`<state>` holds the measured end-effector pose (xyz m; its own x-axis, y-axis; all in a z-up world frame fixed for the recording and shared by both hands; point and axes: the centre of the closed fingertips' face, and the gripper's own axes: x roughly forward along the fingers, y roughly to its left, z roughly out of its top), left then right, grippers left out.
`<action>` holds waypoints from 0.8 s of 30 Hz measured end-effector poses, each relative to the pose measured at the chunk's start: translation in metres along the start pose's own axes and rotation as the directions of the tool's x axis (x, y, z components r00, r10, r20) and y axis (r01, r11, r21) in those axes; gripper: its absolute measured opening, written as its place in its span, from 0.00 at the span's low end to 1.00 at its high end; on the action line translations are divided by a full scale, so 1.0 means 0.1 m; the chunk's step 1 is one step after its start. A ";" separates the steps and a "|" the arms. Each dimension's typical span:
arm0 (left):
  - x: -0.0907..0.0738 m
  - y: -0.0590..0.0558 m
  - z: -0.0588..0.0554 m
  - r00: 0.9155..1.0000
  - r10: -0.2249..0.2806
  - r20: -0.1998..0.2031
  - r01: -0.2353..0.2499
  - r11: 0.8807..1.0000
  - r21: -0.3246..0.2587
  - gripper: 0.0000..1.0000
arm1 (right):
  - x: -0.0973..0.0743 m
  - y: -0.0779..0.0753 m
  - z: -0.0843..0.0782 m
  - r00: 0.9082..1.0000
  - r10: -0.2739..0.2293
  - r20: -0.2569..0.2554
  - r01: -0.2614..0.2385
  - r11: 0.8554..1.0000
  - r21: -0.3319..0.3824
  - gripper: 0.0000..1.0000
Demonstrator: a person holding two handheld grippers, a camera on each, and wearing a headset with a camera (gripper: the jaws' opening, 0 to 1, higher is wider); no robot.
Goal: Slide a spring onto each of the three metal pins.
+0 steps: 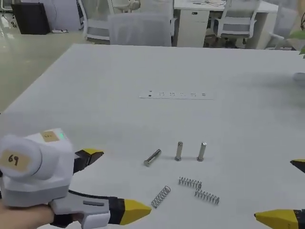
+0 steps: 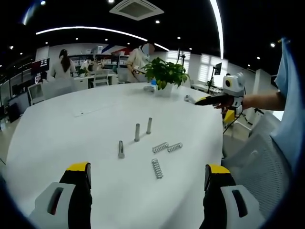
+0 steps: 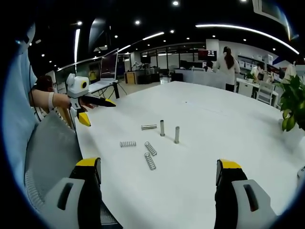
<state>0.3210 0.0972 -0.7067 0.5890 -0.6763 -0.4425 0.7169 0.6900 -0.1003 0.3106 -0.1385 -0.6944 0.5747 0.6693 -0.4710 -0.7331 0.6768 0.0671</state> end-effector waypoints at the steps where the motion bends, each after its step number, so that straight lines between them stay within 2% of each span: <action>1: 0.00 0.00 0.00 1.000 0.000 -0.004 0.000 1.000 0.002 0.97 | 0.01 -0.01 -0.01 1.000 -0.001 -0.003 0.001 1.000 -0.001 1.00; 11: 0.03 0.04 -0.03 1.000 -0.002 -0.001 0.002 0.999 -0.038 0.96 | 0.05 -0.14 -0.03 1.000 -0.021 0.000 0.021 1.000 0.007 1.00; 17: 0.09 0.05 -0.06 1.000 -0.006 -0.019 0.006 0.999 -0.036 0.96 | 0.06 -0.18 -0.05 1.000 -0.015 -0.006 0.015 1.000 0.004 1.00; 24: 0.17 0.12 -0.02 1.000 -0.006 -0.023 0.005 0.999 -0.038 0.95 | 0.06 -0.26 -0.06 1.000 -0.012 -0.012 0.012 1.000 -0.002 1.00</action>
<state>0.3387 0.0945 -0.7168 0.5757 -0.6742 -0.4626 0.7053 0.6957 -0.1363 0.3309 -0.1546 -0.7046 0.5787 0.6574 -0.4827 -0.7270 0.6840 0.0599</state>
